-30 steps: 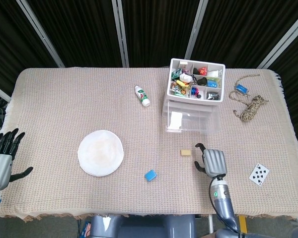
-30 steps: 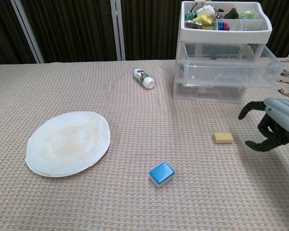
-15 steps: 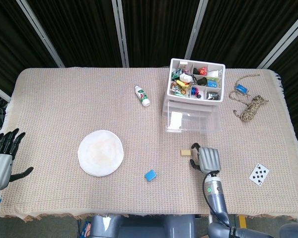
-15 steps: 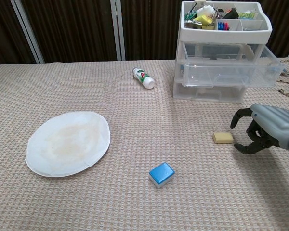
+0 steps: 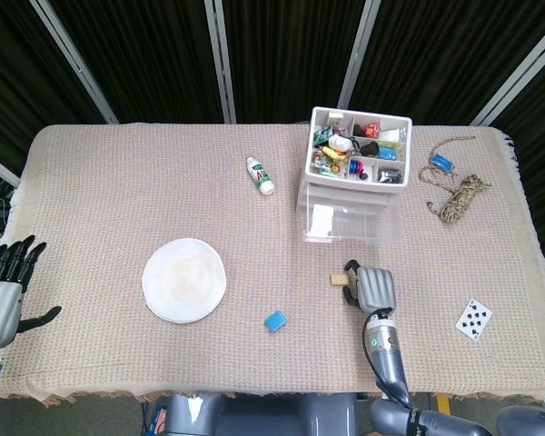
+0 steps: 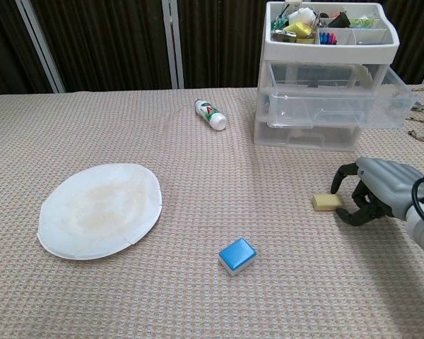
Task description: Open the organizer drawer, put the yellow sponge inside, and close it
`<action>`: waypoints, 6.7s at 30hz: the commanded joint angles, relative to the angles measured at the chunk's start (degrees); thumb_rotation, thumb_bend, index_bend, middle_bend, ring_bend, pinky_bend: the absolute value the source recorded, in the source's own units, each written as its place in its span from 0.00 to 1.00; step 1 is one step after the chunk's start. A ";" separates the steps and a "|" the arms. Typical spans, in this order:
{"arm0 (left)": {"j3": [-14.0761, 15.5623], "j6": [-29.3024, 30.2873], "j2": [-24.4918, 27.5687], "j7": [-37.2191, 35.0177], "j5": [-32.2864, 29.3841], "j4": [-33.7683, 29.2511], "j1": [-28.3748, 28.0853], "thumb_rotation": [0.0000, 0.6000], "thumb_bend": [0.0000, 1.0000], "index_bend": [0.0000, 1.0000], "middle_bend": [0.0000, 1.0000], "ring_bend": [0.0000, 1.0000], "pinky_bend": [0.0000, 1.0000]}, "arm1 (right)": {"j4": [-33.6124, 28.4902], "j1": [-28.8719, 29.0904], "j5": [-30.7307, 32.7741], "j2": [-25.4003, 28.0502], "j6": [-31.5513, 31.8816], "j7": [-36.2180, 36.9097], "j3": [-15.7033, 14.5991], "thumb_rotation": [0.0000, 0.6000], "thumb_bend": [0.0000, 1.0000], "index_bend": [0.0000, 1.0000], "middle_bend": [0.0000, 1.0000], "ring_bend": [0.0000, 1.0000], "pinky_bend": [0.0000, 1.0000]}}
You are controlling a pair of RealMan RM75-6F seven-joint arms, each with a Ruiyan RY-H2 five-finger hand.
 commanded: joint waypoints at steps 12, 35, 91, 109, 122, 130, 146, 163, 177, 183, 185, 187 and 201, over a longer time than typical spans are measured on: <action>0.00 0.08 0.00 0.03 0.07 -0.03 0.00 1.00 0.11 0.06 0.00 0.00 0.00 | 1.64 -0.61 -3.02 -1.08 0.95 3.18 -0.38 1.00 0.35 0.58 0.92 0.91 0.72; 0.06 0.63 -0.23 0.71 0.53 0.05 0.10 1.00 0.12 0.06 0.00 0.00 0.00 | -29.05 -7.89 -18.13 15.35 14.71 7.32 -3.16 1.00 0.35 0.60 0.92 0.91 0.72; -0.03 0.60 -0.29 0.64 0.37 0.04 0.07 1.00 0.11 0.06 0.00 0.00 0.00 | -20.03 1.58 -28.91 23.76 16.28 -0.16 -4.13 1.00 0.21 0.32 0.23 0.13 0.28; -0.16 0.92 -0.61 0.98 0.45 0.17 0.09 1.00 0.11 0.06 0.00 0.00 0.00 | 0.33 -3.92 -41.82 19.51 13.92 -13.20 -16.32 1.00 0.20 0.00 0.00 0.00 0.00; -0.14 0.91 -0.56 0.46 0.55 0.32 0.08 1.00 0.11 0.06 0.00 0.00 0.00 | 8.70 -4.45 -40.95 11.76 11.80 -19.67 -13.85 1.00 0.20 0.00 0.00 0.00 0.00; -0.15 0.78 -0.50 0.34 0.42 0.25 0.06 1.00 0.11 0.06 0.00 0.00 0.00 | 10.31 -3.44 -38.21 9.69 9.56 -21.85 -10.64 1.00 0.20 0.00 0.00 0.00 0.00; -0.23 0.55 -0.40 0.23 0.10 0.03 0.03 1.00 0.11 0.06 0.00 0.00 0.00 | 11.19 -0.94 -33.60 6.78 6.65 -25.29 -5.34 1.00 0.20 0.00 0.00 0.00 0.00; -0.24 0.25 -0.25 -0.04 -0.11 -0.07 -0.05 1.00 0.12 0.06 0.00 0.00 0.00 | 13.76 2.88 -28.27 3.60 2.80 -27.90 -0.60 1.00 0.20 0.00 0.00 0.00 0.00; -0.21 -0.55 0.05 -0.30 -0.65 -0.41 -0.22 1.00 0.11 0.06 0.00 0.00 0.00 | 18.49 6.89 -22.87 0.84 -0.25 -28.09 3.29 1.00 0.20 0.00 0.00 0.00 0.00; -0.22 -0.96 0.25 -0.54 -0.97 -0.63 -0.31 1.00 0.11 0.06 0.00 0.00 0.00 | 20.53 8.36 -21.27 -0.19 -0.98 -27.82 3.97 1.00 0.20 0.00 0.00 0.00 0.00; -0.22 -1.04 0.28 -0.53 -1.04 -0.71 -0.32 1.00 0.11 0.06 0.00 0.00 0.00 | 20.88 8.66 -20.91 -0.40 -1.12 -27.96 3.98 1.00 0.20 0.00 0.00 0.00 0.00; -0.19 -1.17 0.35 -0.54 -1.11 -0.80 -0.35 1.00 0.11 0.06 0.00 0.00 0.00 | 20.89 8.86 -20.48 -0.64 -1.01 -27.89 4.02 1.00 0.20 0.00 0.00 0.00 0.00; 0.03 -0.82 0.56 -0.75 -0.51 -0.80 -0.26 1.00 0.11 0.06 0.00 0.00 0.00 | 3.79 3.14 -24.12 8.57 5.23 -20.49 -1.62 1.00 0.17 0.00 0.00 0.00 0.00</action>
